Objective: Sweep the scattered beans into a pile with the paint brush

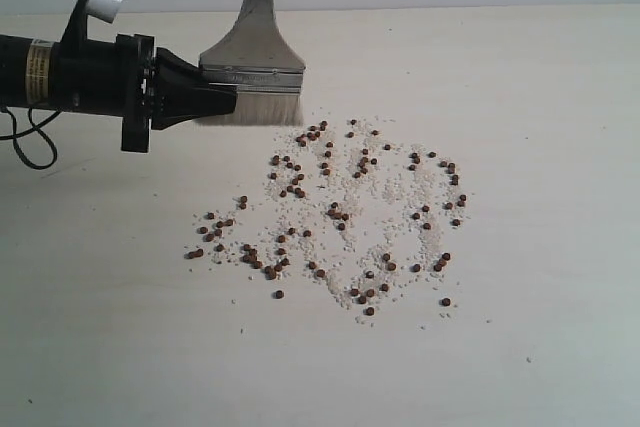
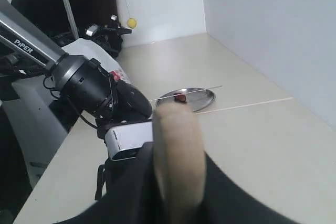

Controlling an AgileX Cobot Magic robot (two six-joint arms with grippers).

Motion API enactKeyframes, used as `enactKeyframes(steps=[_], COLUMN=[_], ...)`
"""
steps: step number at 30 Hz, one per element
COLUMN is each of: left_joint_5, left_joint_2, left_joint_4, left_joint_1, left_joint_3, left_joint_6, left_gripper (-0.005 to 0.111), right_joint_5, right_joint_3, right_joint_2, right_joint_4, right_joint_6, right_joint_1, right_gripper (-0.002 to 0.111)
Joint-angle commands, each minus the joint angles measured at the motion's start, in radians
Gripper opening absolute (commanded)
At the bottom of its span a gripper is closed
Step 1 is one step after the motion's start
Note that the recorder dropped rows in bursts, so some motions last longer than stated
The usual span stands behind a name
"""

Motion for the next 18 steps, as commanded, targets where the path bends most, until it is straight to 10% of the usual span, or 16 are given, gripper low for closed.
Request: enactKeyframes(steps=[1, 18], left_joint_5=[-0.024, -0.024], left_joint_2=[-0.003, 0.014], left_joint_4=[-0.011, -0.051], left_joint_1=[0.002, -0.031], left_joint_3=[0.005, 0.005], left_joint_6=[0.001, 0.084], left_gripper=[0.0, 0.0], right_joint_5=[-0.031, -0.031], right_joint_3=[-0.007, -0.007], right_joint_2=[-0.002, -0.002], right_joint_4=[0.013, 0.013], right_joint_6=[-0.025, -0.018], right_joint_1=[-0.006, -0.004], right_gripper=[0.0, 0.0])
